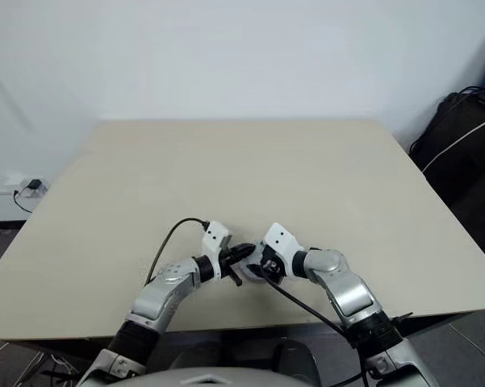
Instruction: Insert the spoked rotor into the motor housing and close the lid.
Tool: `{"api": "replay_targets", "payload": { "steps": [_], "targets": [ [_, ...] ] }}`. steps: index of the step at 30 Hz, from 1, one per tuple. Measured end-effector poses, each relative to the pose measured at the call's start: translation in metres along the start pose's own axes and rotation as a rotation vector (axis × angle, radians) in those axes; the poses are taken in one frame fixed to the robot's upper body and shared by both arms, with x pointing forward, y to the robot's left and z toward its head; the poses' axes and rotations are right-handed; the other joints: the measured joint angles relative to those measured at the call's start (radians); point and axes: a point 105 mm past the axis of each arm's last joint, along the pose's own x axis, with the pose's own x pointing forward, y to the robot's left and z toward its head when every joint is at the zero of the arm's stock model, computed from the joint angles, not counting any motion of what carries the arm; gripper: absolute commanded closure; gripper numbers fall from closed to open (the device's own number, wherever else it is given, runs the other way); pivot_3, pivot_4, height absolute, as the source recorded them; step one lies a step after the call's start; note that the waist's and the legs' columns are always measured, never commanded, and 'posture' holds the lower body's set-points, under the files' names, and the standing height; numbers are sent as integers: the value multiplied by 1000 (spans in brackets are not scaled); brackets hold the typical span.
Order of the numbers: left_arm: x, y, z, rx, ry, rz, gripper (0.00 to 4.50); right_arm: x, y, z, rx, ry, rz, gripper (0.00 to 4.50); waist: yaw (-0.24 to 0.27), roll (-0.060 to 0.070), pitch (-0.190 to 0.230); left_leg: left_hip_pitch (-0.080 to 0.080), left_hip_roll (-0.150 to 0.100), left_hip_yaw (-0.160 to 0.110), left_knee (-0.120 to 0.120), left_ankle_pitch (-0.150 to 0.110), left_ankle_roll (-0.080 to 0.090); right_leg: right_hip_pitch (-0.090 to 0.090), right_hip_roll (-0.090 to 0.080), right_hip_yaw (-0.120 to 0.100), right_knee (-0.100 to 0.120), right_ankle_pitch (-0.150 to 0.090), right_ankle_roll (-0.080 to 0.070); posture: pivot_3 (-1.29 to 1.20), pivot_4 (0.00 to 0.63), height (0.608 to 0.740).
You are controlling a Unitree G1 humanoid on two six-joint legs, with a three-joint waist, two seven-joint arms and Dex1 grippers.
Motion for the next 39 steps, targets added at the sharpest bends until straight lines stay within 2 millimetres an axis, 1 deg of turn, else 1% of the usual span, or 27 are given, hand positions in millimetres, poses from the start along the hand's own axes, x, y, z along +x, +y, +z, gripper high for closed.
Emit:
{"api": "replay_targets", "payload": {
  "steps": [10, 11, 13, 17, 21, 23, 25, 28, 31, 35, 37, 39],
  "targets": [
    [1, -2, -3, 19, 72, -15, 4500, -2, 2, -3, 6, 4, -25, 1265, 1, 1, -5, 0, 0, 0, 0, 0, 0, 1, -1, 0, 0, 0, 0, 0, 0, 740],
    [1, -2, -3, 18, 73, -16, 4500, -2, 2, -3, 8, 7, -29, 538, 2, 1, -6, 0, 0, 0, 0, 0, 0, 1, -1, 0, 0, 0, 0, 0, 0, 740],
    [1, -3, -4, 19, 75, -19, 4500, -5, 2, -5, 9, 14, -32, 32, 3, 1, -7, 0, 0, -1, 0, 0, 0, 1, -1, 0, 0, 0, 0, 0, 0, 740],
    [1, -4, -4, 18, 75, -18, 4500, -16, 3, -12, 18, 27, -34, 32, 4, 1, -7, 0, 0, -1, 0, -1, 1, 1, -1, 0, -1, 0, 0, 0, 0, 740],
    [1, -4, -5, 16, 74, -18, 4500, -33, 0, -21, 53, 36, -60, 32, 8, 1, -7, 0, 0, -1, 0, -2, 3, 1, -1, 0, -1, 0, 0, 0, 0, 740],
    [1, -4, -5, 16, 72, -18, 4500, -47, -1, -29, 113, 32, -76, 32, 9, 1, -7, 0, 0, -1, 0, -4, 6, 1, -1, 0, -1, 0, 0, 0, 0, 740],
    [0, -4, -5, 16, 68, -18, 4500, -55, -1, -32, 160, 23, -86, 32, 9, 1, -7, 0, 0, -1, 0, -4, 6, 1, -1, 0, -1, 0, 0, 0, 0, 740],
    [2, -6, -4, 15, 61, -19, 4500, -65, -1, -28, 217, -23, -97, 32, 9, 1, -7, 0, 0, -1, 0, -4, 6, 1, -1, 0, -1, 0, 0, 0, 0, 740],
    [2, -6, -3, 17, 55, -20, 4500, -69, -11, -23, 336, -96, -160, 32, 9, 0, -6, 0, 0, -1, 0, -4, 6, 1, -1, 0, -1, 0, 1, 0, 0, 740],
    [2, -7, -2, 19, 52, -24, 4500, -61, -21, -18, 589, -207, -258, 32, 8, 2, -6, 0, 0, -1, 0, -4, 6, 0, -1, 1, -1, 0, 0, 0, 0, 740],
    [2, -7, -2, 19, 50, -24, 4500, -55, -26, -21, 712, -226, -294, 32, 9, 2, -6, 0, 0, -1, 0, -4, 6, 0, -1, 1, -1, 0, 0, 0, 0, 740],
    [2, -7, -2, 20, 50, -24, 4500, -47, -25, -25, 840, -226, -305, 32, 8, 3, -6, -1, 0, -1, 0, -4, 6, 0, -1, 1, -1, 0, 0, 0, 0, 740]
  ]
}}
